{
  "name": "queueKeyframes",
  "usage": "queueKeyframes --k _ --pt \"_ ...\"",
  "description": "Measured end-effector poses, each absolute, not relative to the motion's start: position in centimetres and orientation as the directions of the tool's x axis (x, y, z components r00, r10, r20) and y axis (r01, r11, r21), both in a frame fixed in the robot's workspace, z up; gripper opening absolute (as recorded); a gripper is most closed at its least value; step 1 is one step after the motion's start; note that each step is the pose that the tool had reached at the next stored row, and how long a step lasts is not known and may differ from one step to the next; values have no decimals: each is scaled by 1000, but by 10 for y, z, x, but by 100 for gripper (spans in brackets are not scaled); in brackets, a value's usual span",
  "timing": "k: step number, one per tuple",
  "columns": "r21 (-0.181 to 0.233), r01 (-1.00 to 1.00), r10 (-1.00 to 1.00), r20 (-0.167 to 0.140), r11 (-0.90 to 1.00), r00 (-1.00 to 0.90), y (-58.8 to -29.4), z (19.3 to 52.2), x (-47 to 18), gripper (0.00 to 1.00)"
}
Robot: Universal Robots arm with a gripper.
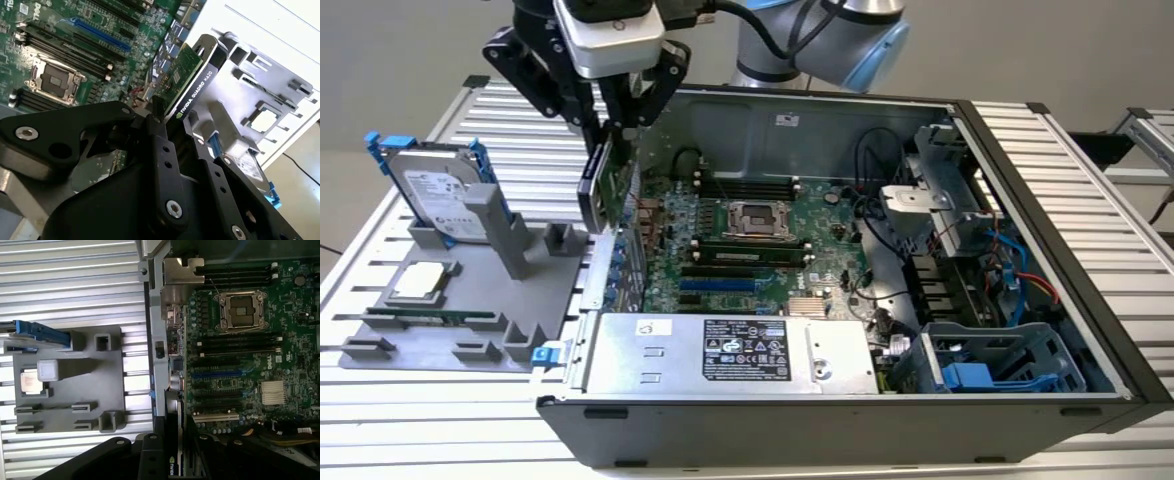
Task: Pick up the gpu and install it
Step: 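Pick up the gpu and move the gpu toward the slot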
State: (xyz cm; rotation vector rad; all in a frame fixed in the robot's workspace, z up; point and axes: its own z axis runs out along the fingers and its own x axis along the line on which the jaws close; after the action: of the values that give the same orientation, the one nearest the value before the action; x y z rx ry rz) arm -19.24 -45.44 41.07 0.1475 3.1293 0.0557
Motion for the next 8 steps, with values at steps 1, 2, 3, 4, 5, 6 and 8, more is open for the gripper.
queueKeyframes --k 1,2,3,4,5,6,8 --pt "36 94 94 -7 995 -996 -454 411 -191 0" --pt "36 94 94 -7 995 -996 -454 411 -190 0" --pt "36 94 94 -7 995 -996 -454 411 -188 0" --pt "36 94 94 -7 995 -996 -454 411 -187 0" --pt "36 94 94 -7 995 -996 -454 411 -185 0" --pt "36 94 94 -7 995 -996 -454 411 -183 0" --pt "36 94 94 -7 995 -996 -454 411 -180 0"
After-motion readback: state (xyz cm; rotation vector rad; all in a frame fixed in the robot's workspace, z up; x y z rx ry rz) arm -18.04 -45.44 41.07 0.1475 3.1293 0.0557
